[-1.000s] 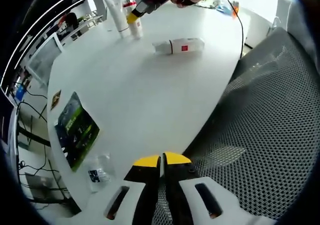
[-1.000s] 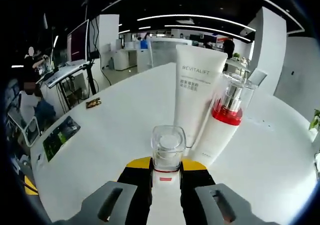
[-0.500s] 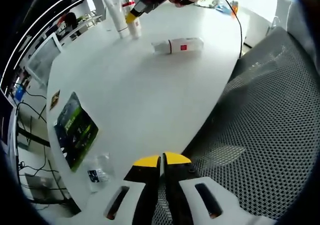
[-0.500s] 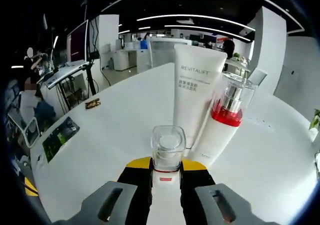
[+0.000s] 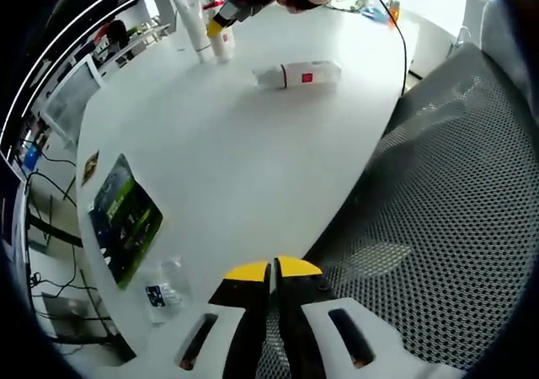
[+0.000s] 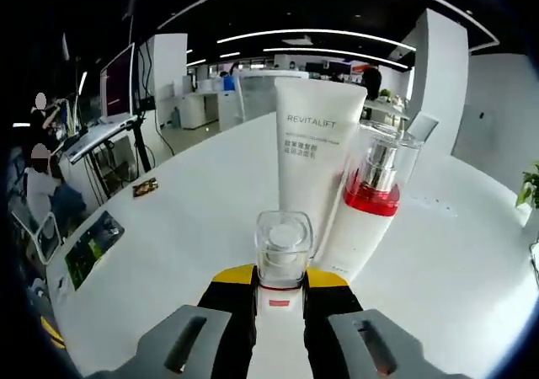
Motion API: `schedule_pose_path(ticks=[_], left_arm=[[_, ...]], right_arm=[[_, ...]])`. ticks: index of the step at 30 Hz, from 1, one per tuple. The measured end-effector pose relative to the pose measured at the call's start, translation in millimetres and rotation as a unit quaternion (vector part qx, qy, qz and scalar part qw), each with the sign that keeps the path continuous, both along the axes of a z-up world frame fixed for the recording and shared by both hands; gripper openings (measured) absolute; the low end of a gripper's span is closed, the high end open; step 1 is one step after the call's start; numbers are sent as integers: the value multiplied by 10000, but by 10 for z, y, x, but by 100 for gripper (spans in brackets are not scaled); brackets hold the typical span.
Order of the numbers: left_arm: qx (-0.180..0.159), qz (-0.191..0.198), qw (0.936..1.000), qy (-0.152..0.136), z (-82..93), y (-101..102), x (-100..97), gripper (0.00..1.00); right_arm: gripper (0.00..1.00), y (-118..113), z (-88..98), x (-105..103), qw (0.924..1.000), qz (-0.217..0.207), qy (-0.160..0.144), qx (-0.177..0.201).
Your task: Arrange the skincare products in the storage area until every visible bottle or jar stands upright without overlapping.
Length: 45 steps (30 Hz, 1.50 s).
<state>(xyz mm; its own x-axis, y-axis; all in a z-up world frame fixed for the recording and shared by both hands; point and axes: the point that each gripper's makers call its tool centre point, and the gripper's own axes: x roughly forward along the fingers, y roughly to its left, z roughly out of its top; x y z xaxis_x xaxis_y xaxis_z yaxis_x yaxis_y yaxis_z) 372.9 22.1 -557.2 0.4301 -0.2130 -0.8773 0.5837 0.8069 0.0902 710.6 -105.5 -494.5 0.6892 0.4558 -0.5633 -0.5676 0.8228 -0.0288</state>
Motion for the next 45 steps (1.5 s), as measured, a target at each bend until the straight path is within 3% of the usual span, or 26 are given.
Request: schedule_pose_path(ticks=[8,21,30,45], left_arm=[[11,-12,10000,56,-22,0,-12,0],[20,-7,10000,42,-16,5,-10,0],[27,3,10000,18,-9,10,-6,0],[68,6,10000,15,-11,27,-5,0]], right_arm=[[15,73,13,58,9995,-297,10,122],[15,158,15,183,9977,-681,-43,-18],[16,160,23,215,9941,-1061,145,161],[18,157,-72,104,9945,-959,409,109]])
